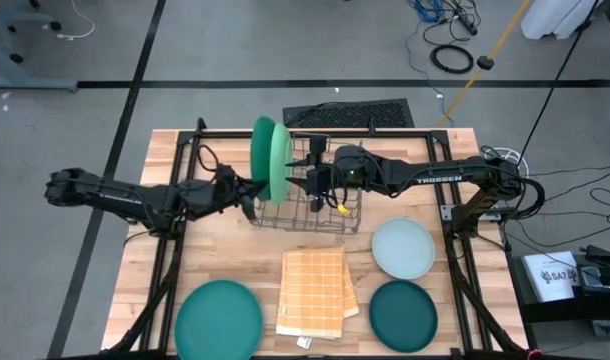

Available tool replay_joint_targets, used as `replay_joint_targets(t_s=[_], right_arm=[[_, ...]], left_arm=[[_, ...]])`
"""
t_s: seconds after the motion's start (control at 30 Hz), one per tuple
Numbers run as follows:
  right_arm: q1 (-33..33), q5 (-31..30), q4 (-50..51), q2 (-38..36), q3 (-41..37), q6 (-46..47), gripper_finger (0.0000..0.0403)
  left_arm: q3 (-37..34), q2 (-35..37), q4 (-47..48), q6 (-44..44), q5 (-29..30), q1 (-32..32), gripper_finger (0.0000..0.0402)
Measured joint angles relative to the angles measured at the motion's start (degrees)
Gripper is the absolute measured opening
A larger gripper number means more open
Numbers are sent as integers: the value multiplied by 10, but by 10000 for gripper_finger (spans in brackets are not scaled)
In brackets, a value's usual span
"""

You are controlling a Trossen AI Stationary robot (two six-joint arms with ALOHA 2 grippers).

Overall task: Sort dishes
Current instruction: Adjust the position of the plates in the dish rack

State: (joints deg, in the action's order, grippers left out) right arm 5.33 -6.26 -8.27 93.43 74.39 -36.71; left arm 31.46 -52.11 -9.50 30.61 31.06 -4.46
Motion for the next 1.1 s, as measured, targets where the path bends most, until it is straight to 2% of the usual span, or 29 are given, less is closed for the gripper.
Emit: replay_joint_targets(t_s=[0.37,0.77,0.93,1.1], right_arm=[[-5,-2,-1,0,0,0,153],[-7,-16,0,0,0,-4,153],[-10,-17,0,0,0,-2,153],[-14,-17,0,0,0,-4,153]], left_arm=[[1,-59,-12,20,6,0,26],[0,-76,0,65,-2,-1,113],[0,-72,0,66,-9,-1,110],[0,-37,-3,61,-9,-1,107]])
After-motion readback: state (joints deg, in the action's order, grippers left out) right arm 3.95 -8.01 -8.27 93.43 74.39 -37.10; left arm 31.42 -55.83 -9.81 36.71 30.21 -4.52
